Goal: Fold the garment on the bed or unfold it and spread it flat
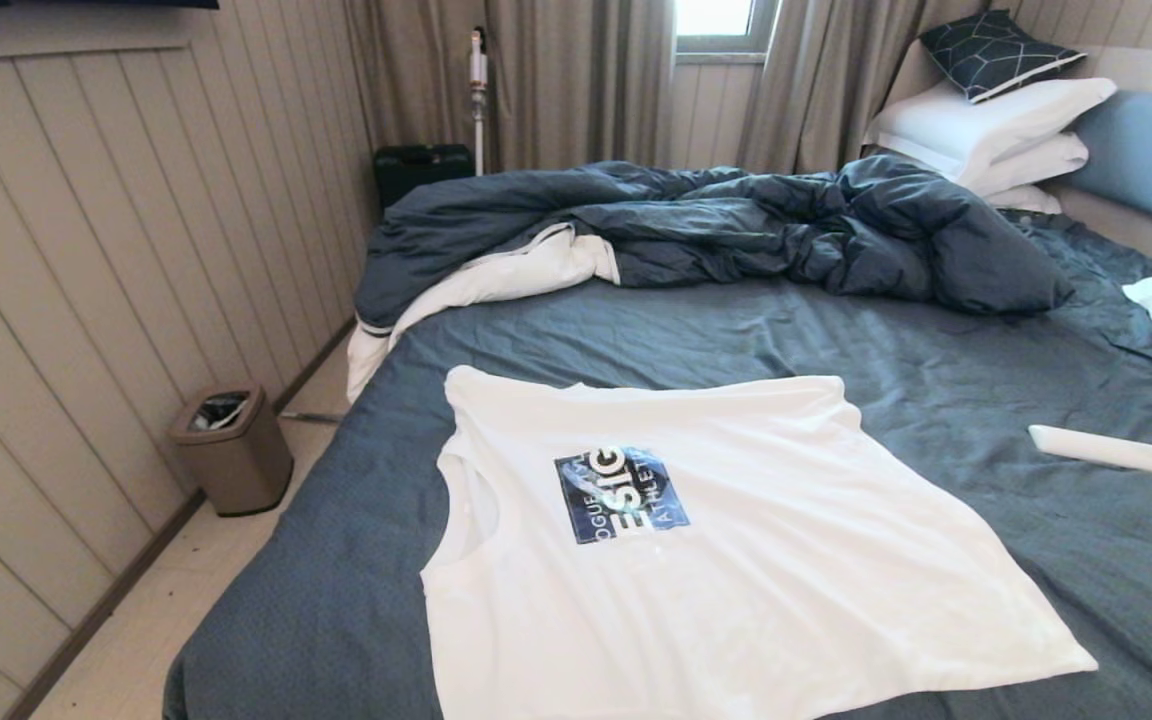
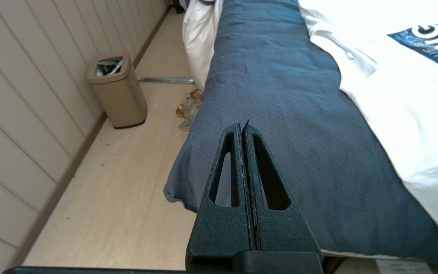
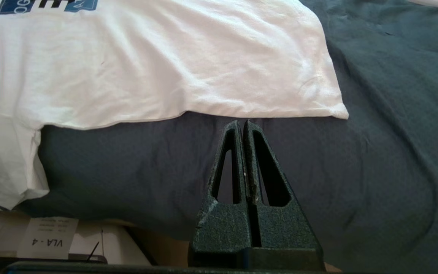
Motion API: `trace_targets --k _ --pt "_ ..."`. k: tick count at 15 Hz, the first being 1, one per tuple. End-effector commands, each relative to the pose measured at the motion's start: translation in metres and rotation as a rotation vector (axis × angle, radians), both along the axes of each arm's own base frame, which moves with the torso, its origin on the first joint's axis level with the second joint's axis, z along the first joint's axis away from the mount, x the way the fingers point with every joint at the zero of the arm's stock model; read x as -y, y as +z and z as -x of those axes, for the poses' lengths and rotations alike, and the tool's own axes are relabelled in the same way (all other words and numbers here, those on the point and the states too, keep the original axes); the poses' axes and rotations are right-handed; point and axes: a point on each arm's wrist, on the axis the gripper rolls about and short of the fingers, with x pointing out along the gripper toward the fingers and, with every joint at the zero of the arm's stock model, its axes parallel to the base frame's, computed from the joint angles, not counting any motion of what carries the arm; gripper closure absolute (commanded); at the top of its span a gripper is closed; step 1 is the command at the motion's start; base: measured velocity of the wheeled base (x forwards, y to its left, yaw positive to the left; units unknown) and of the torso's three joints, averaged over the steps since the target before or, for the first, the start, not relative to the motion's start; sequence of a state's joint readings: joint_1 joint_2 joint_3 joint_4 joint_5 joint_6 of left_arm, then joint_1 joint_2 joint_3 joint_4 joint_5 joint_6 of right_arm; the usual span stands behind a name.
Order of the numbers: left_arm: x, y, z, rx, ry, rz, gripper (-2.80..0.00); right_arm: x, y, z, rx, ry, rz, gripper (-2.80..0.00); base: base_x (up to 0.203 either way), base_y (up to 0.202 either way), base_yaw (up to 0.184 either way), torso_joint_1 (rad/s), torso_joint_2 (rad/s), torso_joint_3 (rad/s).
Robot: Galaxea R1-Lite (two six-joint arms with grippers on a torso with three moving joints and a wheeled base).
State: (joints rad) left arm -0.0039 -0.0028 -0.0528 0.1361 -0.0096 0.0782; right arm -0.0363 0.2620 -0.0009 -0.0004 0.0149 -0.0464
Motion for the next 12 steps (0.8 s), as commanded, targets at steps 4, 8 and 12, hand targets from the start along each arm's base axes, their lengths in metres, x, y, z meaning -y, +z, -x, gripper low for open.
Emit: trace_targets --k 4,8,12 --pt "0.000 0.000 0.000 -0.004 -0.004 -0.003 0.00 0.000 -0.001 0.009 0.108 0.083 0.057 0.00 0.000 0.000 0.000 0.000 0.00 0.000" --pt "0.000 0.000 -0.001 0.003 0.009 0.016 0.00 0.001 -0.003 0.020 0.256 0.036 -0.019 0.00 0.000 0.000 0.000 0.000 0.00 0.000" --pt "0.000 0.000 -0.001 0.014 0.014 0.056 0.00 0.001 -0.003 0.020 0.255 0.021 -0.029 0.00 0.000 0.000 0.000 0.000 0.00 0.000"
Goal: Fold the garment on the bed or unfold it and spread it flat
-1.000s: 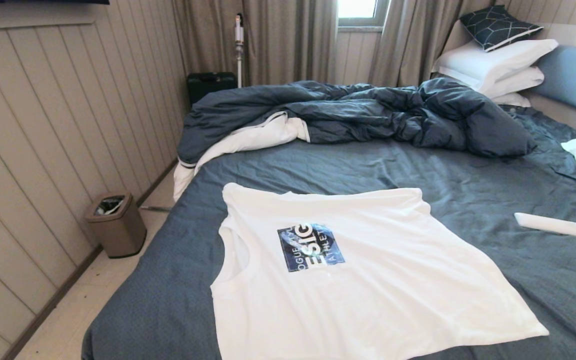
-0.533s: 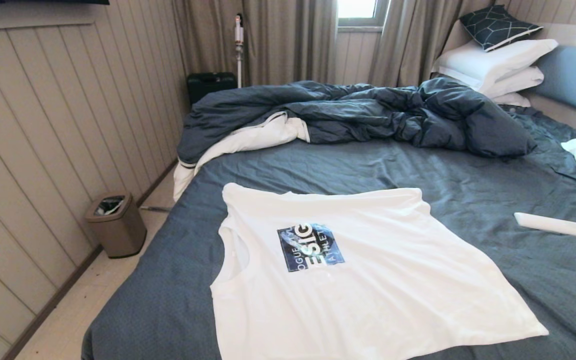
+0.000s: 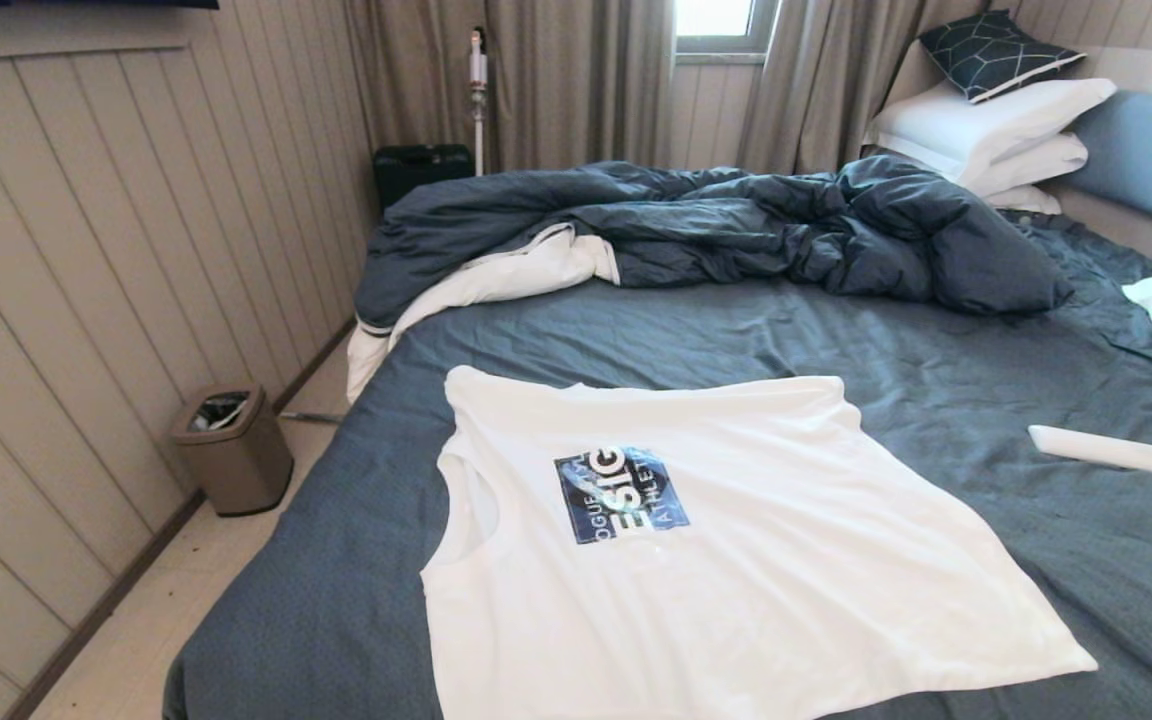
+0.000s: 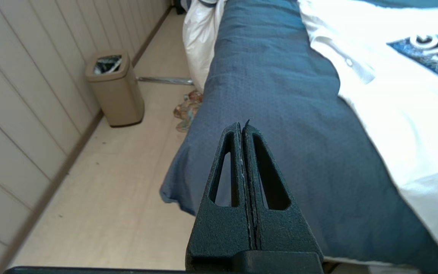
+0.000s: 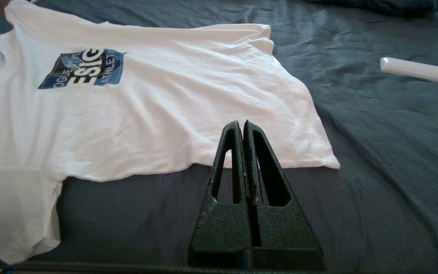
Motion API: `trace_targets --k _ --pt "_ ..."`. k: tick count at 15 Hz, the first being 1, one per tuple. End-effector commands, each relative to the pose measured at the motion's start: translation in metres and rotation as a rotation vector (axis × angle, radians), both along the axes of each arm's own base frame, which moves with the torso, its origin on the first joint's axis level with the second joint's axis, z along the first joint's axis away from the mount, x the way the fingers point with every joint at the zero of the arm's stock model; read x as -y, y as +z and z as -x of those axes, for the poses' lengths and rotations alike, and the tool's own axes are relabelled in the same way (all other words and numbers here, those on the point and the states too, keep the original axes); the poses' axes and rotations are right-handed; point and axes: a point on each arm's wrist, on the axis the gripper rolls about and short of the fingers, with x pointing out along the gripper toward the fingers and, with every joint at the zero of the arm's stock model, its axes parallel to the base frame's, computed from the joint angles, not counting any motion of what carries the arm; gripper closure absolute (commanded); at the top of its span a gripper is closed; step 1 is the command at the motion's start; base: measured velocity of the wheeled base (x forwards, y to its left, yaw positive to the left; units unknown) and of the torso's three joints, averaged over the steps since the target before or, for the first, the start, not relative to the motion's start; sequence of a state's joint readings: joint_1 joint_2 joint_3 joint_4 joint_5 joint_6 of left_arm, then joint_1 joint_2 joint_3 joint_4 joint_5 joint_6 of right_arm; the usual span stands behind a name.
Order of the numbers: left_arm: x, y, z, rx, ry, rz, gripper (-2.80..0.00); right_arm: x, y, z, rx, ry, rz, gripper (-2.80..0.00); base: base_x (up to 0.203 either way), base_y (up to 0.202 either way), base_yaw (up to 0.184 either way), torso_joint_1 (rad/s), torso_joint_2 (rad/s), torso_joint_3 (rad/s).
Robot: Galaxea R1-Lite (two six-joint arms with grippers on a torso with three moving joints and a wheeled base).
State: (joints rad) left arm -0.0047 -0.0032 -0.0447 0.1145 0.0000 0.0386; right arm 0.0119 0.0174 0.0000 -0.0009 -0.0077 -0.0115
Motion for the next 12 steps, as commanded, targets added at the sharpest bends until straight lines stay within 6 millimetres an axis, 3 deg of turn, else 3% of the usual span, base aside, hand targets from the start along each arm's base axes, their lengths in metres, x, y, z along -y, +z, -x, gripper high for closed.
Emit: trace_targets --k 1,12 --pt "0.0000 0.0007 -0.0004 0.005 0.004 0.020 0.00 0.0000 -0.0001 0.0007 0.010 0.000 -0.001 0.00 0.000 0.000 0.000 0.000 0.00 0.000" --pt "-0.0001 0.0004 -0.0006 0.005 0.008 0.024 0.00 0.0000 -0.0001 0.0007 0.010 0.000 -0.002 0.00 0.000 0.000 0.000 0.000 0.00 0.000"
